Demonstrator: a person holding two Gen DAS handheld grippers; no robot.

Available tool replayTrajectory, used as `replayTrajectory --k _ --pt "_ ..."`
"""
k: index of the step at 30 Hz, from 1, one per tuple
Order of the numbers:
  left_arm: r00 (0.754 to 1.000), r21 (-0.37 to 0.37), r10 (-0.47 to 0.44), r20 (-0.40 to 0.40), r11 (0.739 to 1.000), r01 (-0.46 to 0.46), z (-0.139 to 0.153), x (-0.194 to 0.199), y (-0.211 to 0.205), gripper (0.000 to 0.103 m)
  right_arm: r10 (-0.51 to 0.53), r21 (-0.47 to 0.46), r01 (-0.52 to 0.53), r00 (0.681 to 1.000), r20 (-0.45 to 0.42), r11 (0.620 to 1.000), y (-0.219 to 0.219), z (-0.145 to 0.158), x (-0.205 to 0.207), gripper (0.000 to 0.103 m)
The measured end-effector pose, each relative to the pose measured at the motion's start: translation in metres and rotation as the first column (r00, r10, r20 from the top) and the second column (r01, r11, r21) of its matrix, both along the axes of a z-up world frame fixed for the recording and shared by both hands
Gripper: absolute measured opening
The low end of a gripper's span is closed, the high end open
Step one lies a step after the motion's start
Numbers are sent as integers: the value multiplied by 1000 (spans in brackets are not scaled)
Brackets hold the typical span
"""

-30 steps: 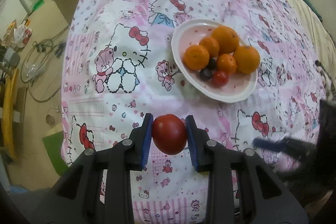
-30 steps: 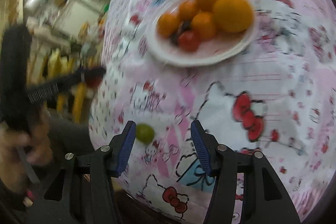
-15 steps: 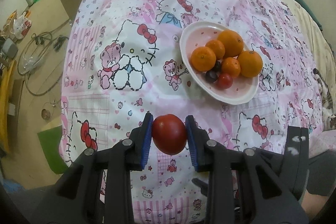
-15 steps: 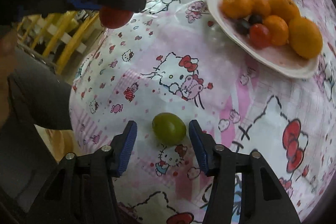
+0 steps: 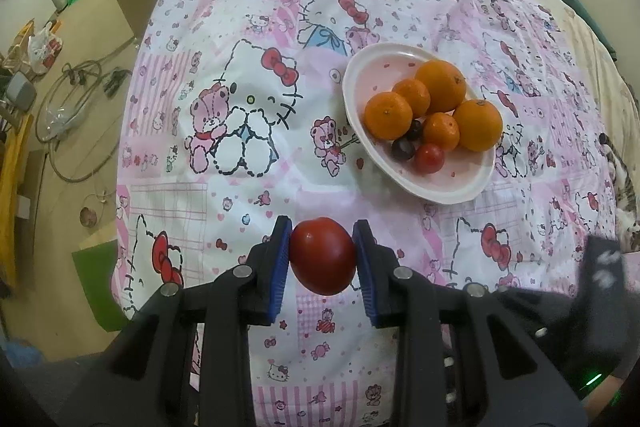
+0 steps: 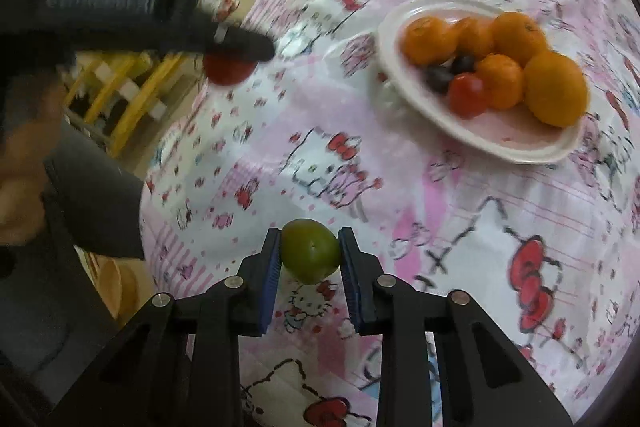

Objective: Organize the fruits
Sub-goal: 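Carry the tomato onto the plate with the left gripper while the right gripper carries the green grape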

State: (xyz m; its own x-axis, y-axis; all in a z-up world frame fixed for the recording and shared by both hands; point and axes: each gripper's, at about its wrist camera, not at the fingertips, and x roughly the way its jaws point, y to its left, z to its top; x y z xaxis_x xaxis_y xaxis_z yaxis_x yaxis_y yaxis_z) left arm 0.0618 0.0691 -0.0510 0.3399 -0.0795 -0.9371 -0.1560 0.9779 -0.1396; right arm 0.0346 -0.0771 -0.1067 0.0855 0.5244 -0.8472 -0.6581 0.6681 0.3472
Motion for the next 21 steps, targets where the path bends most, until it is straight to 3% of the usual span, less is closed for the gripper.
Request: replayTrajectory --k 12,21 --pt "994 21 -106 3 994 106 -9 32 -39 27 -272 100 269 962 18 958 -89 46 63 30" --pt "985 35 -170 15 985 169 -27 68 -66 27 -319 80 319 948 -20 944 -99 30 103 30"
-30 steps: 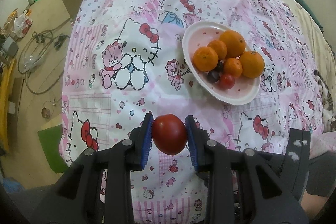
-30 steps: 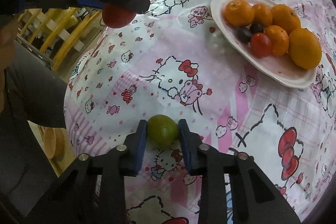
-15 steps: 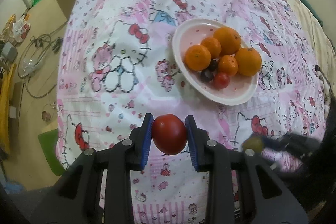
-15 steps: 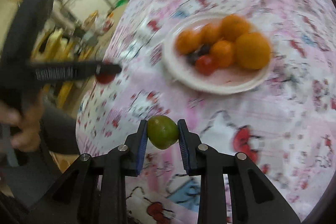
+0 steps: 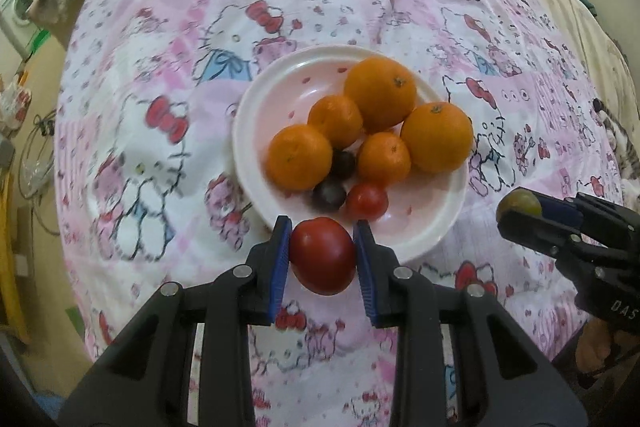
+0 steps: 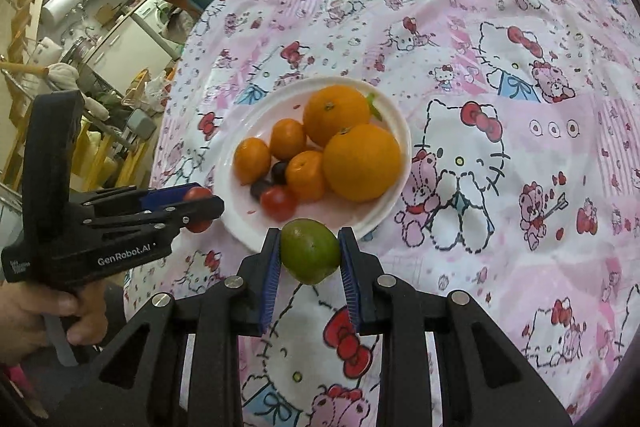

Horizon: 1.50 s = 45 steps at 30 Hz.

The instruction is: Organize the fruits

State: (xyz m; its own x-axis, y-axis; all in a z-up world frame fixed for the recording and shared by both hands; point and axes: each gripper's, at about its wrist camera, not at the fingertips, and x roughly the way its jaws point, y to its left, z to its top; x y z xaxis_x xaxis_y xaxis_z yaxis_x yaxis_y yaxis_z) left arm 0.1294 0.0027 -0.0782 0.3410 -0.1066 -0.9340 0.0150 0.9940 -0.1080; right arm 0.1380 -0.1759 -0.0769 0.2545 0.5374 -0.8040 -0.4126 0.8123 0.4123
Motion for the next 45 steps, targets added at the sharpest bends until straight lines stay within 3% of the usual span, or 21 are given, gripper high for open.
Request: replayTrajectory --k 4,11,18,19,21,25,26,29,36,40,43,45 --pt "1000 11 -2 -15 1000 2 -12 10 0 27 -13 8 13 999 -41 1000 1 -13 13 30" --pt "1000 -48 6 -19 999 -7 -23 19 3 29 -34 33 39 991 -129 999 8 -35 28 30" --pt "1000 -55 -9 -26 998 8 -23 17 1 29 -54 60 66 980 -190 996 11 -46 36 30" --pt "999 -52 -10 -31 999 9 -24 17 0 32 -53 63 66 980 -193 996 12 -47 37 31" --pt "1000 -50 -18 -19 999 17 -23 16 -1 53 -46 67 60 980 -194 996 15 -47 37 33" --pt "999 -9 -41 4 999 41 -17 12 -8 74 -50 77 68 976 -210 995 14 -48 38 33" --pt "999 -4 -45 1 999 45 -17 11 -8 75 -54 79 72 975 -213 994 13 -49 38 35" --pt "999 8 -52 -12 999 52 -20 8 -4 75 -67 114 93 975 -212 989 6 -45 38 60" --pt "1000 6 15 19 1000 -15 -13 -5 18 75 -105 169 135 979 -174 976 -14 -21 35 60" --pt "998 19 35 53 999 -36 -3 -11 20 75 -113 155 132 986 -126 979 -16 -7 29 62" --pt "995 12 47 85 999 -48 6 -16 22 75 -133 116 141 988 -76 983 -17 2 22 75" --pt "994 15 53 98 998 -54 11 -19 24 84 -145 116 152 987 -69 982 -19 7 18 82"
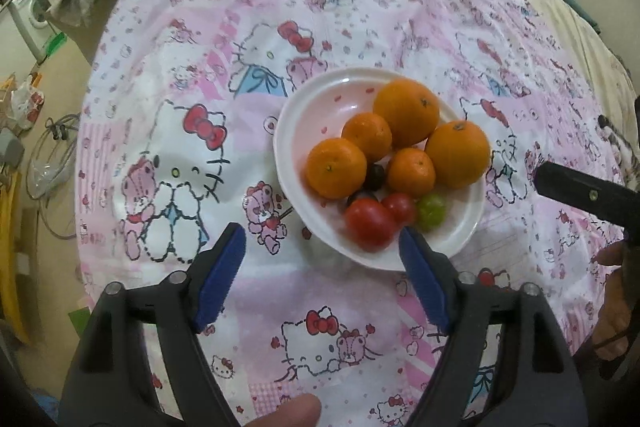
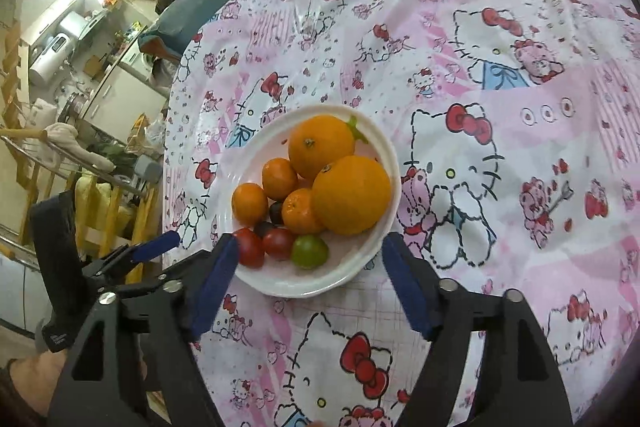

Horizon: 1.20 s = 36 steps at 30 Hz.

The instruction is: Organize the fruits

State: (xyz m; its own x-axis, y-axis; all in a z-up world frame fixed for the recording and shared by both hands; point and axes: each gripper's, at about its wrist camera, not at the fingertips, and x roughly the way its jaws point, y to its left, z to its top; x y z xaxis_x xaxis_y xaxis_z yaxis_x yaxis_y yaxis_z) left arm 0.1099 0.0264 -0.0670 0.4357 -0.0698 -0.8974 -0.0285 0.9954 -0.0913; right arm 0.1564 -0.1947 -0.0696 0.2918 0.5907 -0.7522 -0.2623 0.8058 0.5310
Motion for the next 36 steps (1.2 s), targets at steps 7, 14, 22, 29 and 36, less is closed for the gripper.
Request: replayTrajectory --k 7,14,22,29,36 --pt "997 20 14 75 1000 -15 27 -20 1 103 -14 -26 15 997 75 1000 -6 26 -26 98" --pt "988 11 39 151 999 -41 52 -52 5 103 -38 -49 45 988 150 998 -13 42 -62 103" --pt "971 56 36 235 997 -50 67 -80 -1 103 -58 -89 82 967 248 993 -14 52 -90 103" --pt "958 20 122 259 991 -132 66 -92 8 103 -106 -119 152 939 326 981 -11 53 -109 103" --pt "946 47 135 295 987 -156 63 -84 6 103 -87 -160 151 933 349 975 5 44 -100 103"
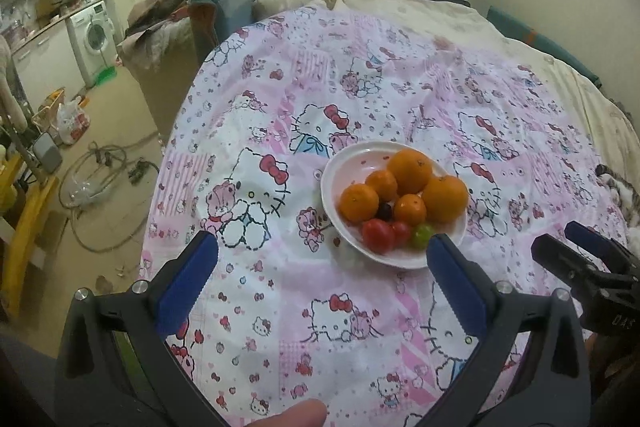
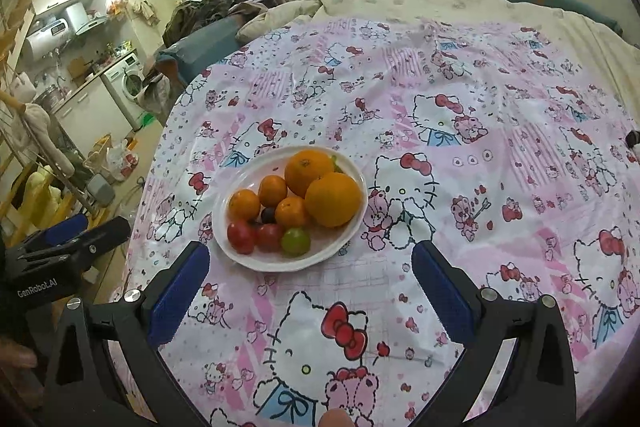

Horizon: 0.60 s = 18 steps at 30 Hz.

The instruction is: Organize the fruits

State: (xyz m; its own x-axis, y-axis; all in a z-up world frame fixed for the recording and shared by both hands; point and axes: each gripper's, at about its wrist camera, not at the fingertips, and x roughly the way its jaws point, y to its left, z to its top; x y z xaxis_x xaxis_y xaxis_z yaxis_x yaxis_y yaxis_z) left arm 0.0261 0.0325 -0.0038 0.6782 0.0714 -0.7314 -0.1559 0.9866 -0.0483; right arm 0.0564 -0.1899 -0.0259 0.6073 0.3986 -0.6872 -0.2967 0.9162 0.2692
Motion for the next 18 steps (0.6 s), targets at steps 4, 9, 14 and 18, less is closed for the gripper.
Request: replayTrajectory --k 4,9,14,18 --pt "1000 -15 15 -21 1000 -15 -5 5 4 103 -7 7 7 1000 -18 1000 0 -5 5 103" --pt "999 -38 2 -40 999 -4 -7 5 3 103 -6 -9 6 1000 -15 1000 1 -6 5 103" --pt "1000 -22 0 -31 1000 0 -5 3 0 103 -13 -11 13 1000 -6 1000 0 -5 5 103" --pt "999 -18 1 -32 1000 -1 -5 3 0 103 -16 -8 16 1000 -5 1000 -3 -3 5 103"
